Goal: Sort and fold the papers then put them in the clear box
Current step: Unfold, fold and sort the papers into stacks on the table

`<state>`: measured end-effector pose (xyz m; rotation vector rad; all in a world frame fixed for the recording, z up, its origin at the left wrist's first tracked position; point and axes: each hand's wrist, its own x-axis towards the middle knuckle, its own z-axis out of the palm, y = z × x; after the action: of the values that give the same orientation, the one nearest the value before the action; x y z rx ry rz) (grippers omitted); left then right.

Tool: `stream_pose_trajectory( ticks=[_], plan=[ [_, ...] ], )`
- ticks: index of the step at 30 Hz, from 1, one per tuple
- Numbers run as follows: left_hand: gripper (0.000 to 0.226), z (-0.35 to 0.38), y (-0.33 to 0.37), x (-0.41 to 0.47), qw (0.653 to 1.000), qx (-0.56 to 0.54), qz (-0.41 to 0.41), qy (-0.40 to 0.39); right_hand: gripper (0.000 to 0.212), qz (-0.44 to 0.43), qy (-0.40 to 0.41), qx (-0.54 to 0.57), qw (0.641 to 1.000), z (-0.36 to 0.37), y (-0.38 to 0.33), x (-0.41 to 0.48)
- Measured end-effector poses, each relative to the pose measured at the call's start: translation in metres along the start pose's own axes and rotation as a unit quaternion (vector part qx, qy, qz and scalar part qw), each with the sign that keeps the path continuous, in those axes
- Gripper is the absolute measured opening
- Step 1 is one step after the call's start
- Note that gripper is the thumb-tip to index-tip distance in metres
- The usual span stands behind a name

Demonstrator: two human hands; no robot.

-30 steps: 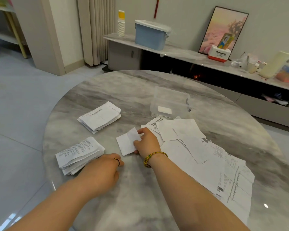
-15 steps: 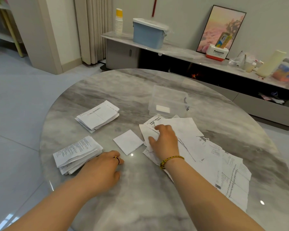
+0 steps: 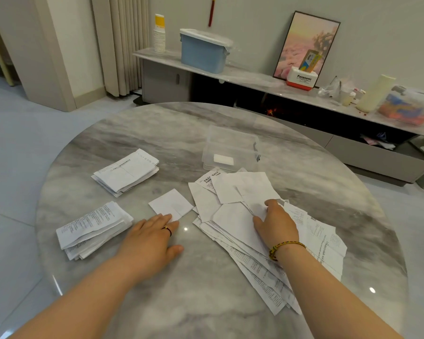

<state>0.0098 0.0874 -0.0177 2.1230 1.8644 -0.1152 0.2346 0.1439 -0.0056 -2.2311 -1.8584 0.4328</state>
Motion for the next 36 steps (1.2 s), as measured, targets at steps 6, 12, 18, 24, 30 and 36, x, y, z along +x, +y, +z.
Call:
stream_pose_trajectory(
  ticks=[6, 12, 18, 24, 30, 36],
  plan=[
    [0.061, -0.001, -0.001, 0.001, 1.000, -0.009, -0.015, 0.015, 0.023, 0.003, 0.059, -0.030, 0.998, 0.002, 0.006, 0.006],
    [0.054, -0.007, 0.007, 0.001, 0.992, -0.085, 0.027, 0.084, 0.021, 0.007, 0.146, 0.077, 0.986, -0.013, 0.009, 0.000],
    [0.024, -0.013, 0.024, -0.011, 0.913, -0.398, 0.038, 0.080, 0.021, 0.013, 0.058, 0.401, 0.914, -0.038, -0.005, -0.036],
    [0.017, -0.024, 0.043, -0.012, 0.768, -0.640, -0.004, 0.014, 0.023, 0.018, -0.091, 0.508, 0.856, -0.025, -0.026, -0.065],
    [0.018, -0.029, 0.039, -0.008, 0.726, -0.687, -0.040, 0.017, 0.024, 0.022, -0.169, 0.533, 0.829, -0.014, -0.032, -0.065],
    [0.022, -0.032, 0.035, -0.006, 0.751, -0.659, -0.049, 0.017, 0.017, 0.019, -0.189, 0.534, 0.824, -0.008, -0.033, -0.060]
  ],
)
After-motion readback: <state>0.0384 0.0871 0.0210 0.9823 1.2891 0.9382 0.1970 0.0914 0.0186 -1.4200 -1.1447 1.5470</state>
